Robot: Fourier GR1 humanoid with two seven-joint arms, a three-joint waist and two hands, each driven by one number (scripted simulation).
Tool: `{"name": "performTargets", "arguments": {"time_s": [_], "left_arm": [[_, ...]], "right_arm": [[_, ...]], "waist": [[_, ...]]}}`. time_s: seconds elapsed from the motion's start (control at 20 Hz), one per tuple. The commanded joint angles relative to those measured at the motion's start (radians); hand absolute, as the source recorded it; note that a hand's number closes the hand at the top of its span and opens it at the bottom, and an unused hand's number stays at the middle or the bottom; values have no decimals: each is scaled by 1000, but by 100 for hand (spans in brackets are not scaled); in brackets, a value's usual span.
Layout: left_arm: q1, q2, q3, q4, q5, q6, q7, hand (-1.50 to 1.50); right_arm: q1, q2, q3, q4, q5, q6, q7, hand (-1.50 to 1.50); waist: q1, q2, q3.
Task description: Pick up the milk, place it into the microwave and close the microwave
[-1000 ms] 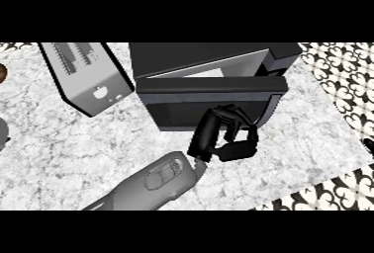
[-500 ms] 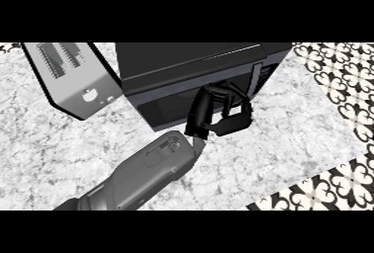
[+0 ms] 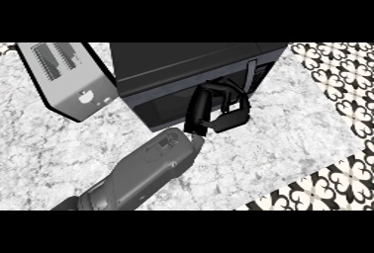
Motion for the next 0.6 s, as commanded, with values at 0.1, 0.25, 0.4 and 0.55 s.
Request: {"name": "performTargets", "arguments": {"time_s": [0.1,0.25,0.4,0.55], "left_arm": [[-63,0,35,77,46,-22,-37,150],[-62,0,25,86,63,-25,-53,150],[-63,0,26,99,74,-20,-76,150],[-53,0,21,101,94,-24,-97,150]], "right_arm": [[-9,-24,-6,-9,-40,-6,28,-150],[-23,-41,-19,-12,-54,-14,39,-150],[-19,-40,-23,-7,-77,-18,43,-150],[-19,-52,-28,-6,-97,-12,51,-150]], "waist": [[-8,9,1],[-12,11,1],[-19,12,2],[-27,14,3]]}}
